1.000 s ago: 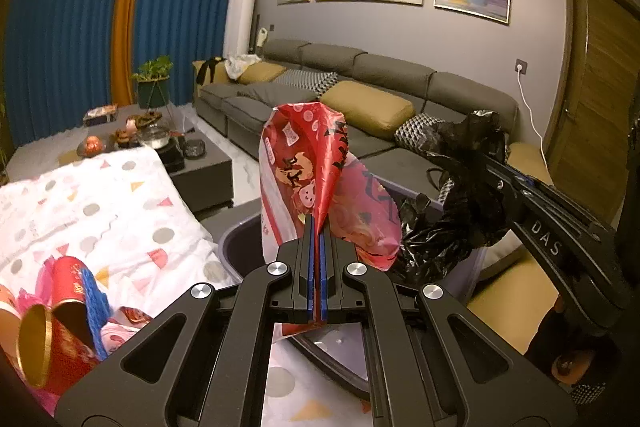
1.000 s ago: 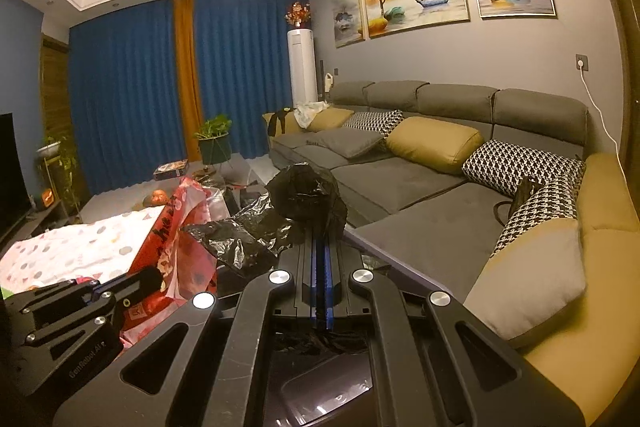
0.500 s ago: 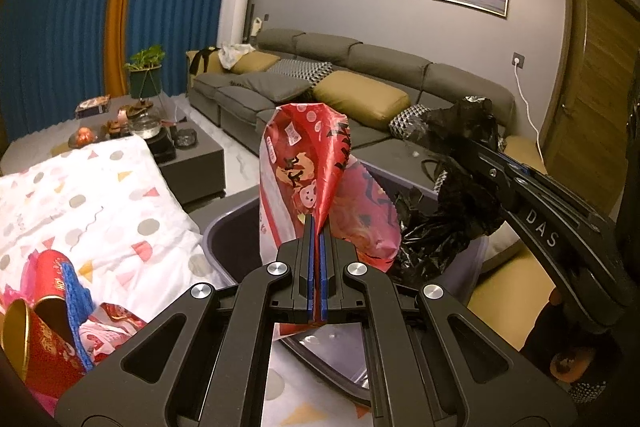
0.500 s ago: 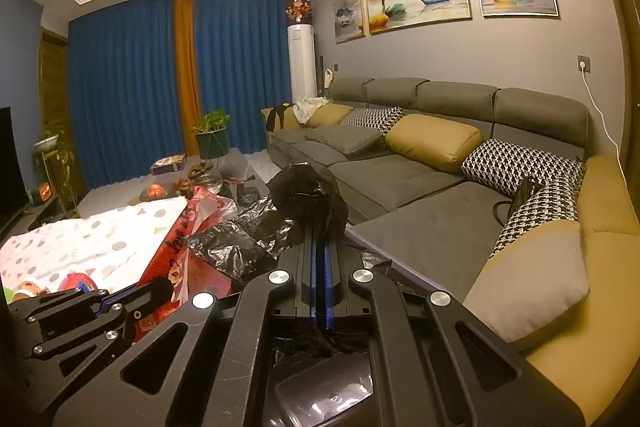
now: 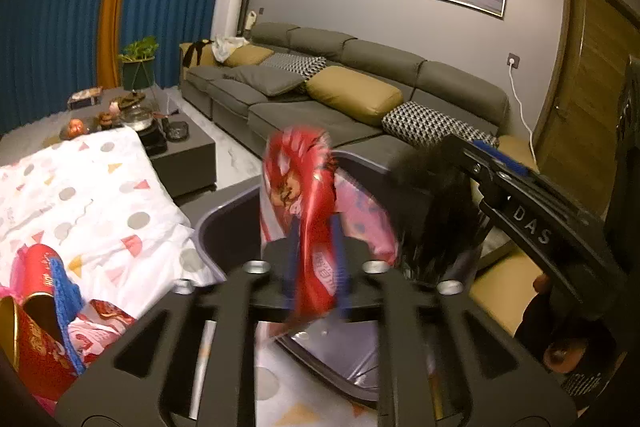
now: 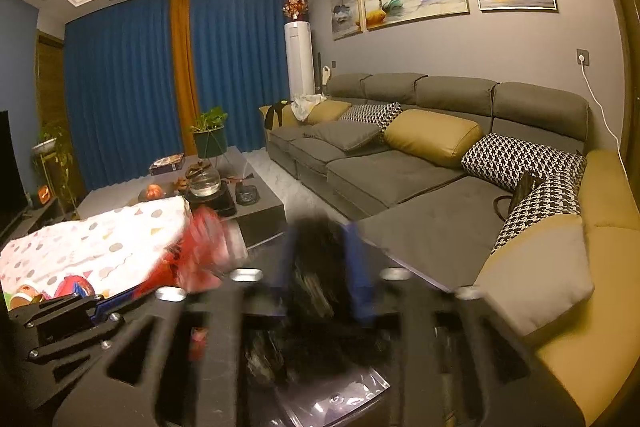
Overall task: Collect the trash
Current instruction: 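Open both tools to drop the red bag and black bag into the bin, then move both tools back over the remaining trash on the table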
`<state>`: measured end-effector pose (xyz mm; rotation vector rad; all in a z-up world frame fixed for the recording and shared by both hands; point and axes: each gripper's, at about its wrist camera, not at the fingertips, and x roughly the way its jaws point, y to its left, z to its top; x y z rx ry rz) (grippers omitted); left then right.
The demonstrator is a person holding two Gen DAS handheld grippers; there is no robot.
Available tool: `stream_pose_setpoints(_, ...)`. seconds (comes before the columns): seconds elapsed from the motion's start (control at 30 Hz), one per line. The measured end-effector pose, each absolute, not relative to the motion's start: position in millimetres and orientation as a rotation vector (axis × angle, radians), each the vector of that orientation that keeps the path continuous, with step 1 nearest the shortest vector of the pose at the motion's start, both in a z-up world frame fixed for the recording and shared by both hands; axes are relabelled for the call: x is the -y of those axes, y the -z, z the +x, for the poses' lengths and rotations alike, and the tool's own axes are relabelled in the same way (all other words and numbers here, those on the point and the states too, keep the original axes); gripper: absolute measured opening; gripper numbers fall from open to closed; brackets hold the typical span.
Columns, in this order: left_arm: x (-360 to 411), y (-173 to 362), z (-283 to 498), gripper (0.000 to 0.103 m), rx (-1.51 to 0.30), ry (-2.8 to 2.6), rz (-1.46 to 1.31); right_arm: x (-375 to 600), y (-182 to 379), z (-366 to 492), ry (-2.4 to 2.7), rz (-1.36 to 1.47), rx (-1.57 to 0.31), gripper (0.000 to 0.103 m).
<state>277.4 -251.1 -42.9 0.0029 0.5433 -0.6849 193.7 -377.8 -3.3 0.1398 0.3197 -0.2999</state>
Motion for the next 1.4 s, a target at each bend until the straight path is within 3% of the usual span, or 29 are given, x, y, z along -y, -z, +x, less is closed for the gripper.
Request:
stream_pose_setpoints(0.07,246.0,43.7,278.3,0.054,-0.544,0.670,-0.012,378.6,2.8,193.4,0.302,0.139,-0.318,0.042)
stream_pose_setpoints(0.23,226.8,42.0,276.2,0.077,-0.529,0.603,-0.051,379.3,2.7,188.3,0.307,0.148,-0.312,0.052)
stream_pose_setpoints(0.37,206.9,35.9,264.5,0.085,-0.498,0.542,-0.061,373.8,2.5,180.1,0.304,0.150,-0.306,0.063)
stream_pose_setpoints(0.47,196.5,31.5,253.4,0.086,-0.484,0.498,-0.048,366.8,3.5,170.2,0.293,0.162,-0.303,0.071)
stream_pose_setpoints(0.63,164.4,25.9,232.0,0.087,-0.469,0.402,-0.055,345.6,5.0,157.3,0.261,0.149,-0.304,0.075)
stream_pose_setpoints(1.4,-46.7,50.8,135.2,0.088,-0.457,-0.016,-0.130,202.9,24.9,135.0,0.003,0.086,-0.336,0.076)
